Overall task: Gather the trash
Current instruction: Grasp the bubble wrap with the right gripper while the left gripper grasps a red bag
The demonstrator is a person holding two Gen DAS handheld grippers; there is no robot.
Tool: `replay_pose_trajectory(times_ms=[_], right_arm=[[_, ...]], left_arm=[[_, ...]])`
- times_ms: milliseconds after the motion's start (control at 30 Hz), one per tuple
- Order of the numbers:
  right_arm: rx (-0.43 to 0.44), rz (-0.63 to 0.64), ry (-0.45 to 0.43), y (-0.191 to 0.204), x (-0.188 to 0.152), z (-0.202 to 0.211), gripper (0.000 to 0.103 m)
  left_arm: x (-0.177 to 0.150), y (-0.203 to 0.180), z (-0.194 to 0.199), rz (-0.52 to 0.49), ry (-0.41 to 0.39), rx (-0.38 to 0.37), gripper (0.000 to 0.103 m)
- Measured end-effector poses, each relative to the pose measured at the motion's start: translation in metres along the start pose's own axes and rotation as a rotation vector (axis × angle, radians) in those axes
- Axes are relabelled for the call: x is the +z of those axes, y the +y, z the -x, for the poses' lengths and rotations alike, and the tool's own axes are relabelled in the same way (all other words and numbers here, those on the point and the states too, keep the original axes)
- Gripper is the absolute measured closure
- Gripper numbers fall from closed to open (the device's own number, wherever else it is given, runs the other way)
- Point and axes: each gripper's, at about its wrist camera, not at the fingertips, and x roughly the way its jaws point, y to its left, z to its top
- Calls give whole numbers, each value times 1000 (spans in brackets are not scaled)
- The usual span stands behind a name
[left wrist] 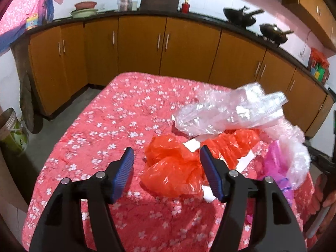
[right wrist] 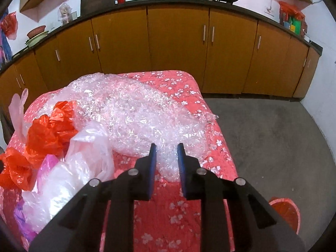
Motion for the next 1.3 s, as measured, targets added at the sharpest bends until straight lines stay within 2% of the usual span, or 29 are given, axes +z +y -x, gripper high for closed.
replay_pose_trajectory(times_ms=[33,100,133,167,200,267,633,833,1067,1300], right_arm=[[0,1,-5,0,-1,1,83],[-3,7,-14,1,-2,5,83],[-4,9,-20,1,-3,6,83],[-6,11,-24,1,-3,7,83],[-8,14,-31,1,-4,10,83],[-13,22,-46,1,-6,15,83],[-19,-2,-129,-12,-9,55,84],[3,-11,-188,-19,-8,89,84],[7,-2,-257,-30,-10,130,84],[14,-35,-300,-63,-21,163,84]], left_arm=[[0,-1,-5,-5,18,-8,49],[-2,-4,-11,-19,42,-9,66],[-4,-5,-12,-26,48,-9,71],[-4,-6,-13,-28,54,-13,83],[-4,-5,-11,-26,45,-9,88],[-5,-4,-8,-35,36,-2,92],[-1,20,32,-7,-48,33,95],[8,17,55,-5,-97,33,95],[13,-9,82,-37,-144,-10,95],[9,-52,101,-91,-169,-83,95]])
